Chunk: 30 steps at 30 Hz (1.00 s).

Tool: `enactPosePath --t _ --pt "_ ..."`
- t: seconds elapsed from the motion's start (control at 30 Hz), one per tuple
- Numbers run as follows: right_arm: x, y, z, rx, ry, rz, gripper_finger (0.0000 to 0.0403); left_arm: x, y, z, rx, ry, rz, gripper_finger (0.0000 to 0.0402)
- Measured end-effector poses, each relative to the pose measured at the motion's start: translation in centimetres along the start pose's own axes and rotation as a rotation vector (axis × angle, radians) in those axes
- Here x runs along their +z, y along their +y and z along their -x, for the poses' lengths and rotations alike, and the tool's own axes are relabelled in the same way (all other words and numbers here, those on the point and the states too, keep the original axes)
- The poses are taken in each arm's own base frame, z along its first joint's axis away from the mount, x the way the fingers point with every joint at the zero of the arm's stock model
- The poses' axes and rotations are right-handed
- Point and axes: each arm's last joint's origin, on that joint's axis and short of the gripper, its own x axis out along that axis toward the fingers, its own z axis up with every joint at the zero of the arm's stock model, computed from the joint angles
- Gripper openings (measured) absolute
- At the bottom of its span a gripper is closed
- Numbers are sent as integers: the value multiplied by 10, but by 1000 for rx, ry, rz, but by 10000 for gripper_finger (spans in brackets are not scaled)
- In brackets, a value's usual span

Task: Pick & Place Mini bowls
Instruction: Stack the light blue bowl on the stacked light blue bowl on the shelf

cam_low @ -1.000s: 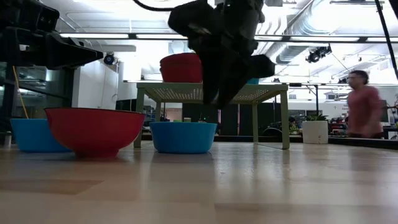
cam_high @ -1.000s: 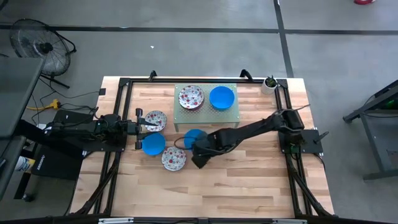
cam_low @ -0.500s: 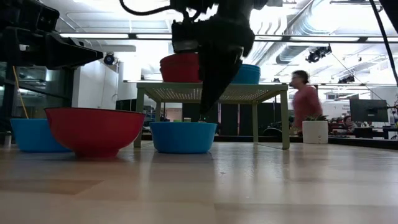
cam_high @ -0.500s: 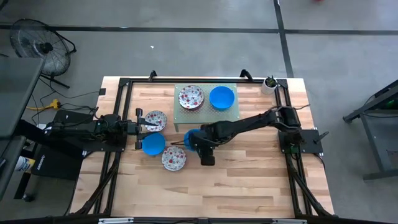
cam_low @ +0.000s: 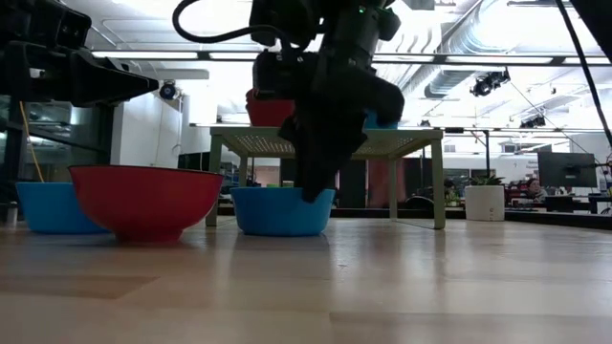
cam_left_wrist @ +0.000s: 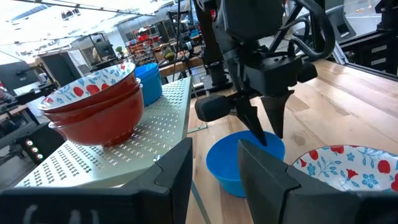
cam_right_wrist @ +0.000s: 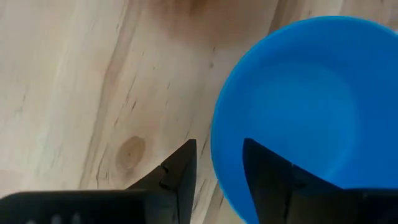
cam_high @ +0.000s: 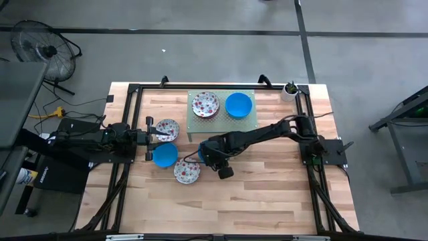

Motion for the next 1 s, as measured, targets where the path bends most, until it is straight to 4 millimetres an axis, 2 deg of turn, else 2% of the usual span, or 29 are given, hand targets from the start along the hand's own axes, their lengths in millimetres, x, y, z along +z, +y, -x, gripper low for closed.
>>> enactPosePath --t 0.17,0.5,0.7,1.0 --pt "-1 0 0 3 6 22 100 0 0 0 0 0 0 124" --pt "-1 0 0 3 11 22 10 0 0 0 0 0 0 124" --pt "-2 6 0 8 35 8 3 0 0 0 0 -1 0 124" --pt "0 37 11 39 48 -4 1 0 0 0 0 0 0 124"
